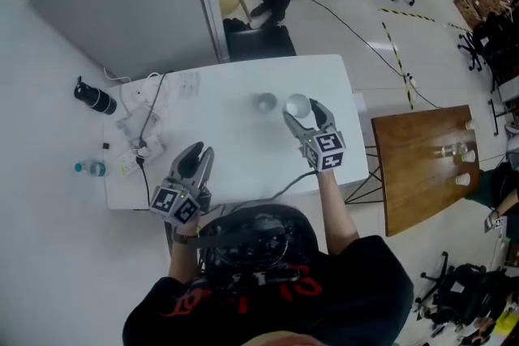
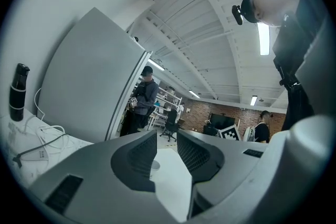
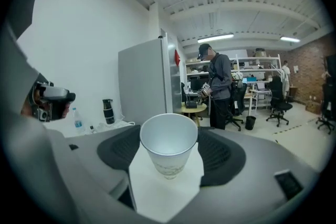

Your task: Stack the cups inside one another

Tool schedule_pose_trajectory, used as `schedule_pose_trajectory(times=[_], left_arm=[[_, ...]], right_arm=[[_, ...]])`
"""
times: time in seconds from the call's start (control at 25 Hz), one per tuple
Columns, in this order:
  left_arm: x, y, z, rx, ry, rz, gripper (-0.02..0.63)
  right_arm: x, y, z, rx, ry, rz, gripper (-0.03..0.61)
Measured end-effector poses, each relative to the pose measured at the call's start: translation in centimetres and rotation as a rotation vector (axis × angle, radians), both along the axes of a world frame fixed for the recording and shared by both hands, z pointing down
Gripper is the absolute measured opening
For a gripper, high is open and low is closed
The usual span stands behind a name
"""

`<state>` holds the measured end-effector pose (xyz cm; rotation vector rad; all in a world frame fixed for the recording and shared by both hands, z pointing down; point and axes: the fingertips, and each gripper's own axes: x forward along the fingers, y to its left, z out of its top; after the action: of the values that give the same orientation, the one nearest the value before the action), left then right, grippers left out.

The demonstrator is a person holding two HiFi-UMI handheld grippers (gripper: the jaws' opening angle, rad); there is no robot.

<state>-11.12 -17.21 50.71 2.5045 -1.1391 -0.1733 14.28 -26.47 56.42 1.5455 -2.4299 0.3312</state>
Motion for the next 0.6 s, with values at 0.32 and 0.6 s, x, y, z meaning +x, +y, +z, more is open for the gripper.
schedule_pose_trajectory(times=[0.32,0.6], left_arm=[[-2.2,0.1,0.4,-0.011,-0.01,-0.083,0.123],[-4.0,0.7,0.5,-0.017,-0.022,-0.143,0.123]], right_arm=[[-2.2,-3.3,1.9,-0.013,0.054,-0.084,0.356],[-4.1,-5.8,3.9,-0.035,0.048,-0.142,0.356]])
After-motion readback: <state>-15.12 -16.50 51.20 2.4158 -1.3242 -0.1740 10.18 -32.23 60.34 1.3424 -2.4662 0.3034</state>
